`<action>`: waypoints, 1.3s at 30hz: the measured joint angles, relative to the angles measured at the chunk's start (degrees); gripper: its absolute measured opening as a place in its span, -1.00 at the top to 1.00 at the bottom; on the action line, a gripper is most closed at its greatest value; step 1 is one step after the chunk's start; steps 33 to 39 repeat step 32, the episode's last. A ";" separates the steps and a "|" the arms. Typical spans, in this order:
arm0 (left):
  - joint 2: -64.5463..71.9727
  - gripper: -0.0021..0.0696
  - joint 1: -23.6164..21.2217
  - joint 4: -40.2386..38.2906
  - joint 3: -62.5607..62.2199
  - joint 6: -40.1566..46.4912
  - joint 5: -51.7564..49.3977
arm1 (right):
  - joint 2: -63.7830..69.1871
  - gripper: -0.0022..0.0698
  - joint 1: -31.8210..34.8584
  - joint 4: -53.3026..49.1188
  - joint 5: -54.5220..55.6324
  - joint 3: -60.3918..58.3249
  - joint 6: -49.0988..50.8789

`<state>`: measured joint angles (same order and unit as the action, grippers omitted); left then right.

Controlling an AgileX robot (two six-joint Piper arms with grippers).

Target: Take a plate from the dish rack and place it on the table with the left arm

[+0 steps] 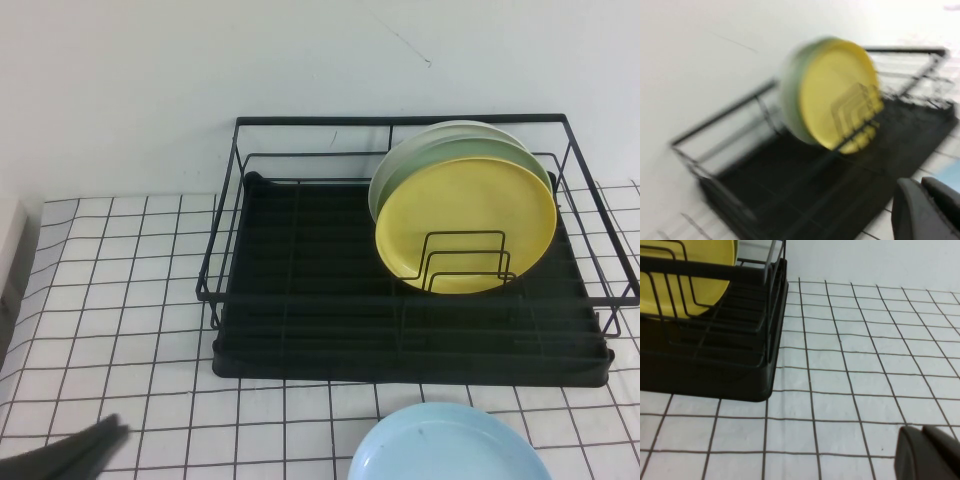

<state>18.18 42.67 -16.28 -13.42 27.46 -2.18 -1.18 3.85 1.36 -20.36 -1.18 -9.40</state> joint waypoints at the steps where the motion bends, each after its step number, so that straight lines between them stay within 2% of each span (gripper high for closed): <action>1: -2.85 0.95 -1.19 0.16 2.73 -0.25 2.79 | 0.00 0.94 0.00 0.00 0.00 0.00 0.00; 3: -7.72 0.95 -4.33 0.38 6.93 -1.09 5.97 | 0.00 0.94 0.00 0.00 0.00 0.00 0.00; 6: -14.20 0.95 -11.59 0.53 11.54 -2.98 6.78 | 0.00 0.94 0.00 0.00 0.00 0.00 0.00; 13: -18.73 0.95 -31.85 2.59 14.74 -12.38 2.49 | 0.00 0.94 0.00 0.00 0.00 0.00 0.00; 17: -18.77 0.95 -38.82 3.09 14.74 -15.88 -2.37 | 0.00 0.94 0.00 0.00 0.00 0.00 0.00; 25: -18.86 0.95 -40.65 3.60 14.63 -15.14 -15.35 | 0.00 0.94 0.00 0.00 0.00 0.00 0.00; 39: -18.86 0.95 -40.65 3.82 14.55 -14.93 -16.19 | 0.00 0.94 0.00 0.00 0.00 0.00 0.00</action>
